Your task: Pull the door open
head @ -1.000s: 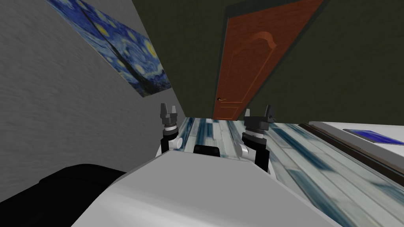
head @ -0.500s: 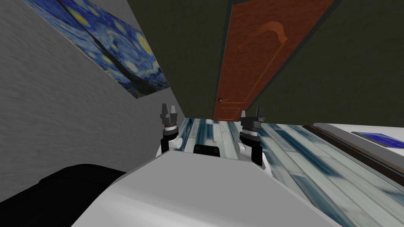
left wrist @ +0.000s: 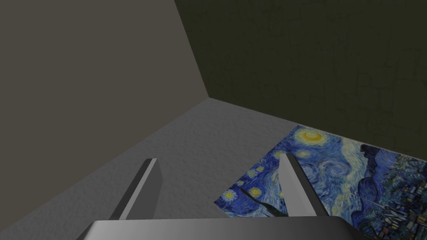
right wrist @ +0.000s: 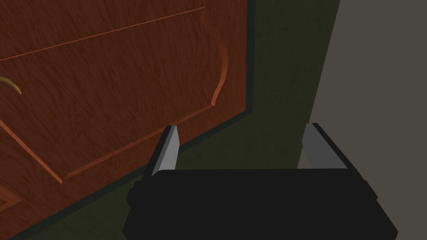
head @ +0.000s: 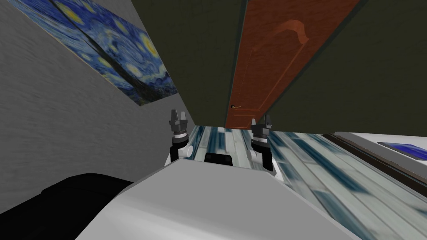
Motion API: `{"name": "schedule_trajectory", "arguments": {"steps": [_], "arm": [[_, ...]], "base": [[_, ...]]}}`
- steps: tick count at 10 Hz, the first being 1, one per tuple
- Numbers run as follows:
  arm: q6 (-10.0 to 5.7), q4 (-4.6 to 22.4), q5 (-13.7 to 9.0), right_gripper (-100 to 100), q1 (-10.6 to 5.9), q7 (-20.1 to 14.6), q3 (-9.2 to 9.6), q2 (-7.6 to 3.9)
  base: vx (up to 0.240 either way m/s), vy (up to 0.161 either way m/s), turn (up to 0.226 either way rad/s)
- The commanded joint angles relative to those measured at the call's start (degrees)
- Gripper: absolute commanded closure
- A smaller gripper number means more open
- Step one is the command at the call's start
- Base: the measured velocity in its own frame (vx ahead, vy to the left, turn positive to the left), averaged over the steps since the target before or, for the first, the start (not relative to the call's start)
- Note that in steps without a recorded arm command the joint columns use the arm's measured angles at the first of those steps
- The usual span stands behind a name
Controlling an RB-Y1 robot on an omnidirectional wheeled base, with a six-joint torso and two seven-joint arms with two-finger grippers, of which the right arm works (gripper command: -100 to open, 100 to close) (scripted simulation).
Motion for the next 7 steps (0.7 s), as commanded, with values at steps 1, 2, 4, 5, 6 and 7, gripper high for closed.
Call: {"name": "schedule_trajectory", "arguments": {"steps": [1,2,4,5,6,7], "arm": [[-0.55,2.6,0.3,-100,-1.12,-0.3,-0.49,-0.66],[-0.75,4.2,0.6,-100,-1.79,-0.4,-0.69,-0.97],[-1.16,7.2,1.2,-100,-3.13,-0.6,-1.09,-1.61],[-1.37,8.8,1.4,-100,-3.81,-0.7,-1.29,-1.93],[-1.59,10.5,1.8,-100,-4.55,-0.8,-1.51,-2.24],[-1.82,12.2,2.1,-100,-5.29,-0.9,-1.73,-2.55]], "base": [[0.087,-0.002,0.001],[0.096,-0.003,0.003],[0.1,0.006,0.001],[0.115,-0.014,0.002],[0.095,0.001,0.005],[0.088,0.009,0.001]]}}
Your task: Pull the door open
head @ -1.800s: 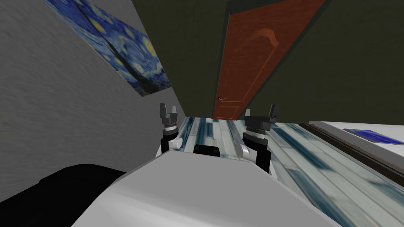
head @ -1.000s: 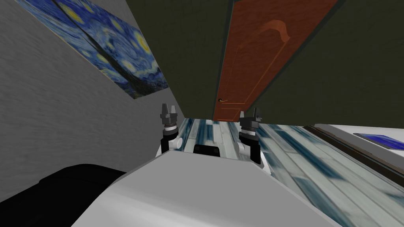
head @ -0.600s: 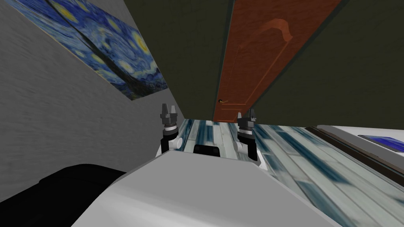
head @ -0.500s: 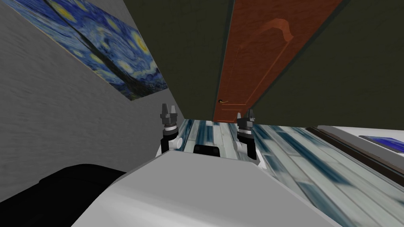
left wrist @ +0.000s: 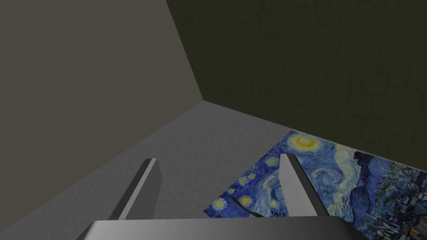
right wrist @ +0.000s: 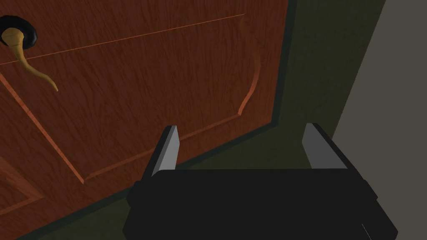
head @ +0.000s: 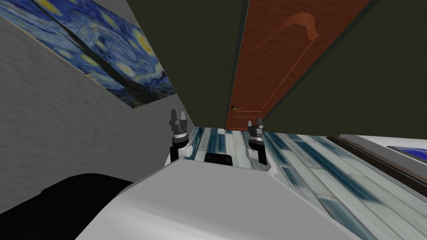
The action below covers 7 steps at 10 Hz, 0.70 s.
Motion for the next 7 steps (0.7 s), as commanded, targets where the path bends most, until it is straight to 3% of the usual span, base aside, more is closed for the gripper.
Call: {"name": "schedule_trajectory", "arguments": {"steps": [1,7], "arm": [[-0.17,2.5,0.4,-100,-1.09,-0.4,-0.5,-0.73],[-1.59,12.9,2.4,-100,-5.75,-1.0,-1.89,-2.55]], "base": [[0.091,-0.009,0.0],[0.1,-0.004,0.003]]}}
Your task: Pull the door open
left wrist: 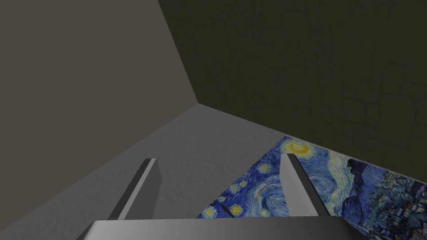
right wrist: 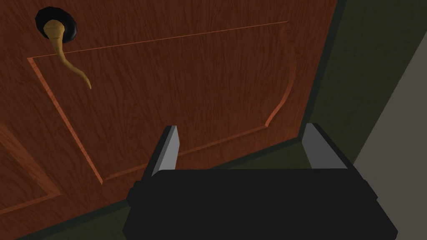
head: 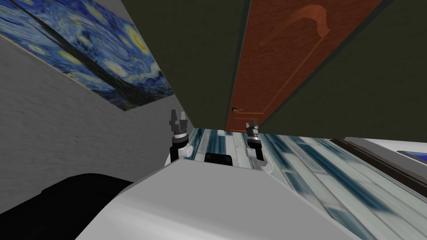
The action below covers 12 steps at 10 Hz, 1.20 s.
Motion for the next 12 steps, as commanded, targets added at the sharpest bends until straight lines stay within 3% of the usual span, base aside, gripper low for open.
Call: {"name": "schedule_trajectory", "arguments": {"steps": [1,2,5,6,10,11,12], "arm": [[-0.25,2.9,0.5,-100,-1.37,-0.2,-0.41,-0.5],[-0.25,3.2,0.5,-100,-1.37,-0.2,-0.41,-0.5],[-0.99,8.4,1.6,-100,-3.8,-0.6,-1.13,-1.35],[-0.99,8.8,1.6,-100,-3.8,-0.6,-1.13,-1.35],[-1.97,16.1,2.9,-100,-7.05,-1.0,-2.1,-2.41],[-1.97,16.2,2.9,-100,-7.05,-1.0,-2.1,-2.41],[-2.22,18.0,3.3,-100,-7.85,-1.1,-2.34,-2.67]], "base": [[0.107,-0.01,0.0],[0.069,0.001,0.004],[0.069,0.005,0.001],[0.066,-0.004,0.003],[0.085,-0.004,0.002],[0.061,0.007,0.001],[0.064,-0.001,-0.001]]}}
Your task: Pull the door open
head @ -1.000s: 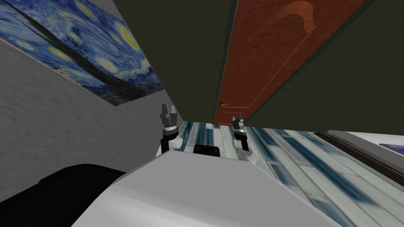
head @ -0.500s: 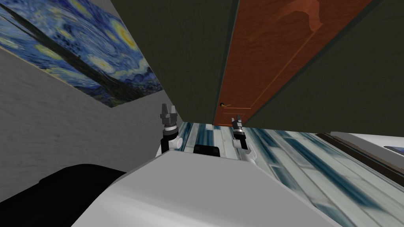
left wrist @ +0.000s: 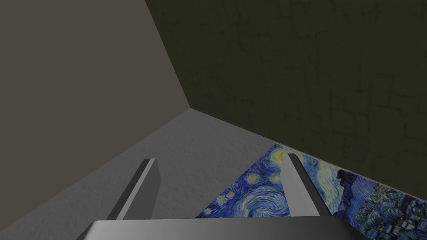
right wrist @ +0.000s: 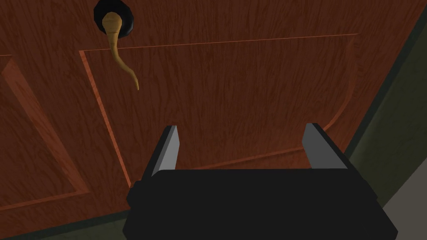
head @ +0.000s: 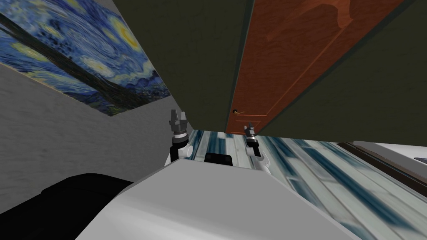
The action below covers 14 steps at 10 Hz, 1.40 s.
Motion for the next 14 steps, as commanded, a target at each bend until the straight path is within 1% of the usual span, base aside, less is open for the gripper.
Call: {"name": "schedule_trajectory", "arguments": {"steps": [1,4,5,10,14], "arm": [[-0.3,2.6,0.5,-100,-1.15,-0.2,-0.33,-0.34],[-1.02,7.5,1.5,-100,-3.51,-0.5,-1.04,-1.06],[-1.02,8.0,1.5,-100,-3.51,-0.5,-1.04,-1.06],[-2.14,16.5,3.0,-100,-7.19,-1.0,-2.13,-2.13],[-2.95,22.6,4.2,-100,-9.87,-1.4,-2.93,-2.87]], "base": [[0.08,-0.012,0.002],[0.106,-0.001,0.003],[0.065,0.0,0.002],[0.078,0.0,0.002],[0.105,-0.004,0.002]]}}
